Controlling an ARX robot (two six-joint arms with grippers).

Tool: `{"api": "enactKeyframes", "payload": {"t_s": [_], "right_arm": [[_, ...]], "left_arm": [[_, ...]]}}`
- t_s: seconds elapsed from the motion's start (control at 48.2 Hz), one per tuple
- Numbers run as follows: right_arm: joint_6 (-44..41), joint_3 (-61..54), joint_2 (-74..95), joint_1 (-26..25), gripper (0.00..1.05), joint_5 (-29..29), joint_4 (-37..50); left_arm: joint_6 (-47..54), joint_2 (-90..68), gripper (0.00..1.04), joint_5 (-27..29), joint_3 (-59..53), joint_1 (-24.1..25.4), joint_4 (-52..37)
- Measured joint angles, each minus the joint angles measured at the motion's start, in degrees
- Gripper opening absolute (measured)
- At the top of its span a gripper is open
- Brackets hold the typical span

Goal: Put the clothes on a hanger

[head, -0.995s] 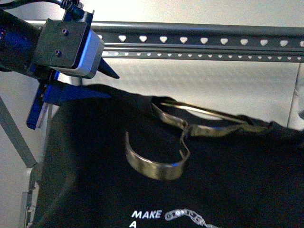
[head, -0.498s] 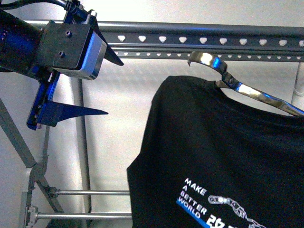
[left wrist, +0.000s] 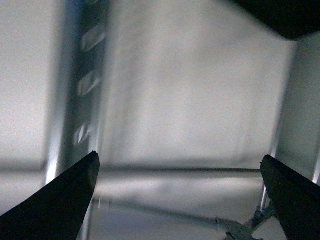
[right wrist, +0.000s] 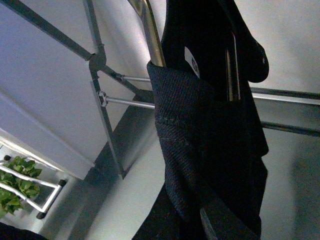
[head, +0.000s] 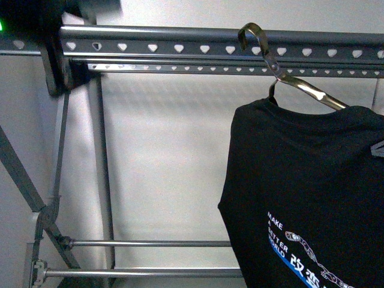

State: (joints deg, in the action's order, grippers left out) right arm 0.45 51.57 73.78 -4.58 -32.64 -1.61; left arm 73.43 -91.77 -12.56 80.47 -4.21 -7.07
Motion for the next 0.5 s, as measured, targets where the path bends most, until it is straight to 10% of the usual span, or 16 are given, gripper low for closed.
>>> {"api": "enactKeyframes", "payload": {"t_s": [0.145,0.373,0.498], "right_arm": [[1.4,0.3,0.5,1.0,0.03,1.4,-0.8],[6.9,2.6,0.4,2.0,0.03,1.6,0.3],[13.1,6.7,2.3,1.9,0.03,4.4,0.6]], "left_arm": [[-32.6,0.2,0.98,-2.6,11.9,1.3,6.6],[-63.1,-13.4,0.98,11.0,40.8,3.5,25.3],[-82.2,-8.8,0.98,6.2,32.7,5.1,19.4]]}}
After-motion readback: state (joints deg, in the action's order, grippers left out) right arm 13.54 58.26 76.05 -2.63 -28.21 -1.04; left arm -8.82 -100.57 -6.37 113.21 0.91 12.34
